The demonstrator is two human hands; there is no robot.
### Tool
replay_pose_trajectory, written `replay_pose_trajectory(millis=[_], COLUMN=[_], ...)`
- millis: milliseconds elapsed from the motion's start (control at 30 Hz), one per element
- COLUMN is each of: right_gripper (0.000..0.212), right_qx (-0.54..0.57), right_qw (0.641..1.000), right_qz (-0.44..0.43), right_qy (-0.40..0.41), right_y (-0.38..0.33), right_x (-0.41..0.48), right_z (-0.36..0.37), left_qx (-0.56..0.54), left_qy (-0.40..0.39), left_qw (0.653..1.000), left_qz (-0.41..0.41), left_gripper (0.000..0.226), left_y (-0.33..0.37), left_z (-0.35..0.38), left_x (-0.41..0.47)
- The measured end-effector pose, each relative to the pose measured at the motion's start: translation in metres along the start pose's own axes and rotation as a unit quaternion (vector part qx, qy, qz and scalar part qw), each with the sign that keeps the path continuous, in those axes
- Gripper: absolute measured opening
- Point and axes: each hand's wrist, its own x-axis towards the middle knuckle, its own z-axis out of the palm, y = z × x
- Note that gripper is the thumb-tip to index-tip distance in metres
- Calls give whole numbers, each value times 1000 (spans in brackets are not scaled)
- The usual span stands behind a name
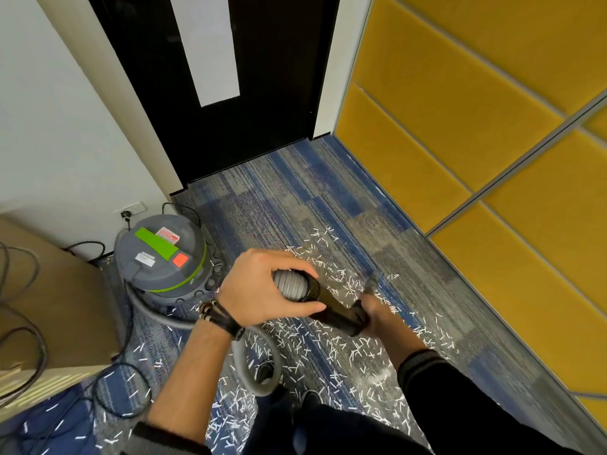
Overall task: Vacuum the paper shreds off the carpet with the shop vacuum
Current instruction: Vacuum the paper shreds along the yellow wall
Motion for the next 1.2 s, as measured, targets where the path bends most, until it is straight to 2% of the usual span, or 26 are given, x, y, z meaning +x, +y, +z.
replay_pose_trajectory(millis=[67, 133, 267, 400, 500, 633, 767, 833, 1000, 1100, 1200], right_gripper=[21, 20, 32, 45, 51, 57, 30, 24, 30, 37, 30], right_qx=[-13, -6, 9, -5, 17, 70, 86, 75, 105, 64, 48], right_qw=[999, 999, 1000, 997, 994, 994, 994, 996, 993, 997, 999], right_qz=[22, 20, 10, -26, -35, 18, 22, 6, -36, -35, -9], right_qy=[33, 41, -11, -69, -102, -82, -69, -54, -30, 3, -14], right_y=[15, 20, 8, 2, 15, 31, 38, 35, 12, -9, -15], right_x=[3, 4, -2, 2, 23, -22, -17, -19, -17, -10, -7], right_z=[-21, -28, -6, 18, 13, -13, -47, -51, -63, -68, -64], left_qx=[0, 23, 58, 92, 96, 67, 70, 86, 91, 103, 113], left_qy=[-16, -2, 47, 46, 43, 26, 28, 50, 47, 36, 51], left_qw=[1000, 1000, 997, 994, 993, 997, 997, 994, 994, 994, 992], left_qz=[-18, -20, -4, 47, 55, 37, 33, 44, 44, 18, -29], left_gripper=[35, 35, 37, 35, 35, 37, 35, 35, 42, 43, 47], left_y=[1, 8, 28, 60, 74, 79, 87, 92, 90, 85, 81], left_z=[17, 27, 19, 10, 7, 13, 33, 41, 57, 78, 95], left_x=[-6, -9, -10, -4, -2, -6, -16, -22, -25, -17, -13])
